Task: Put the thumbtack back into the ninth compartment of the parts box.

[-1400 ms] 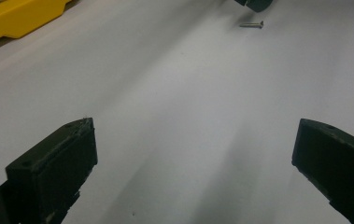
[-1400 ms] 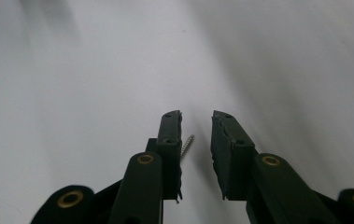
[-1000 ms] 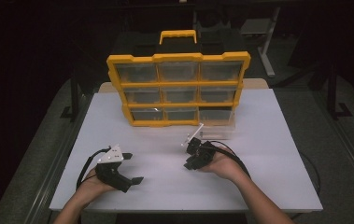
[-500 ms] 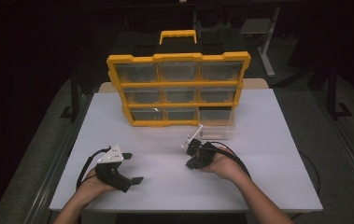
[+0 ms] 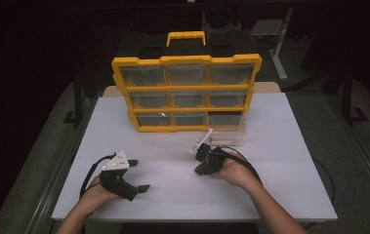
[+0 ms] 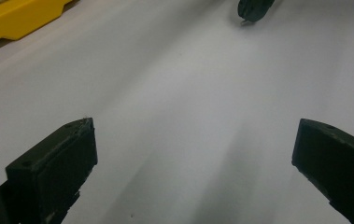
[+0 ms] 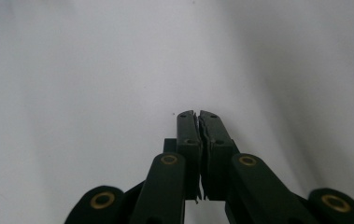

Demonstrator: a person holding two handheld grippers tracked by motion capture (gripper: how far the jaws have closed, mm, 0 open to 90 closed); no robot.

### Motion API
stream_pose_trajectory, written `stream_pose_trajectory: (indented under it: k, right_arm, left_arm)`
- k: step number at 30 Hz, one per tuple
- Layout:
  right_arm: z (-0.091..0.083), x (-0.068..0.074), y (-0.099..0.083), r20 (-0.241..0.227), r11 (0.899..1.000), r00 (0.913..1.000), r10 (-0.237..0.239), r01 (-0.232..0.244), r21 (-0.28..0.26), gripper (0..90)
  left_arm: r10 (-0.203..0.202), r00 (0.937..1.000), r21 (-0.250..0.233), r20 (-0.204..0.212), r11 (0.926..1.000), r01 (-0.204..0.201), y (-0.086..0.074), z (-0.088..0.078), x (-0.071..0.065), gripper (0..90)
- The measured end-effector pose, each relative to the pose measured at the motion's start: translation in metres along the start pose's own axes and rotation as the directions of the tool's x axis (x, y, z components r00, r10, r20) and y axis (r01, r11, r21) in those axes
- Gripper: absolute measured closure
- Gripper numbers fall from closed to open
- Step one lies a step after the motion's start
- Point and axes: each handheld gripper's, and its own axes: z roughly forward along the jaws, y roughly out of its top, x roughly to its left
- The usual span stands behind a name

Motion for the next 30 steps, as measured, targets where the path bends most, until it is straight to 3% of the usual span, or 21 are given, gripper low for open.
stream_pose_trajectory:
  k: [21,30]
  right_arm:
    - [-0.039,-0.01,0.012,0.012,0.998,0.9999,0.003,-0.002,-0.064,86.3]
    - [-0.065,-0.02,0.017,0.03,0.994,0.9994,0.02,-0.016,-0.112,86.4]
  left_arm:
    - [-0.003,1.0,0.003,0.001,1.0,0.003,0.0,0.002,0.0,0.0]
    - [-0.001,1.0,0.003,0.001,1.0,0.001,0.0,0.002,0.001,0.0]
